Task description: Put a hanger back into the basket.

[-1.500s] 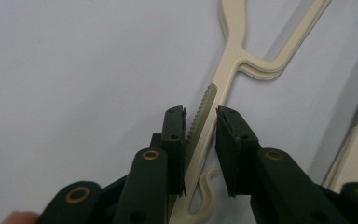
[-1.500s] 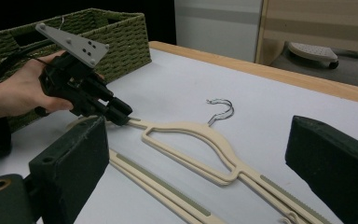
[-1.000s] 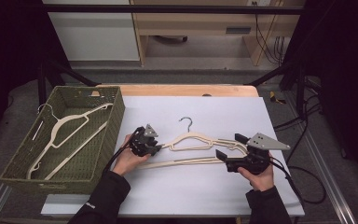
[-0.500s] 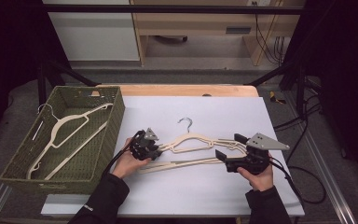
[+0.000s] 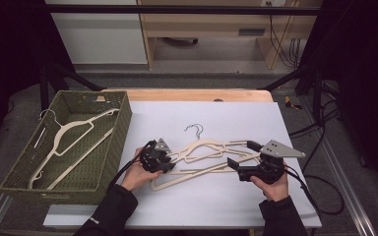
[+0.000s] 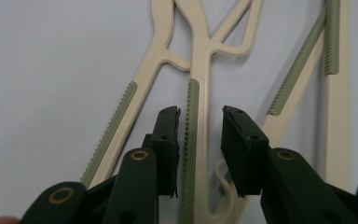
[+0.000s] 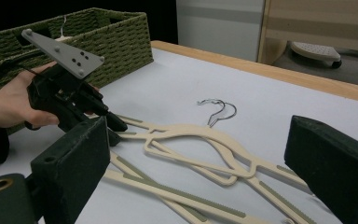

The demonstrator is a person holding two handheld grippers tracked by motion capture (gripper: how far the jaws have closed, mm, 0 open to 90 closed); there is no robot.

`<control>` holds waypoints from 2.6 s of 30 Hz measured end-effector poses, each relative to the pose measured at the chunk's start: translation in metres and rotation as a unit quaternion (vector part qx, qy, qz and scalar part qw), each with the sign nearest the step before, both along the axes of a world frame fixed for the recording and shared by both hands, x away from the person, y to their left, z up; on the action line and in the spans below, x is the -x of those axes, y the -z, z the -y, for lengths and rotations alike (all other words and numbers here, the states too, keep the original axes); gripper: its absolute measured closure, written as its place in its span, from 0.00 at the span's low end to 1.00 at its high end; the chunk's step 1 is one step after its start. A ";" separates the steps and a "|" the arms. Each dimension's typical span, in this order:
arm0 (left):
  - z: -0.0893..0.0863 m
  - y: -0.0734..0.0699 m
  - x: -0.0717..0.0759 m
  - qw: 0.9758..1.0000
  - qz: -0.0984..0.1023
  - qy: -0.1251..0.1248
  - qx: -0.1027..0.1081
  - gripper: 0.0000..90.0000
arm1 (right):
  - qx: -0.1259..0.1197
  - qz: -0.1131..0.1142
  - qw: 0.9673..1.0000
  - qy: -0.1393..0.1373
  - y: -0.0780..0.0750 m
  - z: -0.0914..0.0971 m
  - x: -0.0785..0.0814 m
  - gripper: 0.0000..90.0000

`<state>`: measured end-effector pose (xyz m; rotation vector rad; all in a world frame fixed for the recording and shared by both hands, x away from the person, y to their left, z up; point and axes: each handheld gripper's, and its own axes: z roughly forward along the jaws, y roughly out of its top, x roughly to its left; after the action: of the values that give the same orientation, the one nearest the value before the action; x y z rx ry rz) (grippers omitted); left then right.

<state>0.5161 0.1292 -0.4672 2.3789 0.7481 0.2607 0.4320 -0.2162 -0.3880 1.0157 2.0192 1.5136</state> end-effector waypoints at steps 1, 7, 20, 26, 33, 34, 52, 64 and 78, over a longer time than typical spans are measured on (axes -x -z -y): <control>0.001 0.000 0.000 1.000 0.000 -0.004 -0.002 0.74 | -0.001 -0.001 1.000 0.001 0.000 0.000 0.000 0.08; 0.004 -0.001 0.000 1.000 0.005 -0.015 -0.012 0.86 | 0.001 -0.008 1.000 -0.003 0.004 -0.005 -0.007 0.09; -0.002 -0.028 0.022 0.999 0.051 -0.014 0.012 0.88 | 0.020 -0.037 0.999 -0.015 0.016 -0.034 -0.038 0.11; -0.005 -0.041 0.046 0.996 0.081 -0.019 0.017 0.88 | 0.019 -0.052 0.998 -0.018 0.022 -0.059 -0.061 0.15; -0.011 -0.043 0.059 0.995 0.088 -0.023 0.031 0.88 | 0.029 -0.075 0.997 -0.011 0.030 -0.084 -0.088 0.23; -0.012 -0.042 0.060 0.995 0.088 -0.024 0.030 0.88 | 0.036 -0.076 0.996 -0.011 0.032 -0.086 -0.091 0.24; -0.008 -0.052 0.074 0.993 0.106 -0.015 0.041 0.88 | 0.059 -0.122 0.991 0.003 0.045 -0.116 -0.127 0.55; -0.005 -0.049 0.076 0.994 0.105 -0.007 0.040 0.88 | 0.045 -0.162 0.986 -0.009 0.046 -0.116 -0.129 0.92; -0.004 -0.035 0.075 0.996 0.079 0.000 0.046 0.87 | 0.033 -0.121 0.992 0.011 0.028 -0.112 -0.101 0.99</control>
<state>0.4407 0.1335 -0.4322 2.2411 0.6719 0.3993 0.5335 -0.1043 -0.4160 1.2416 2.1975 1.3585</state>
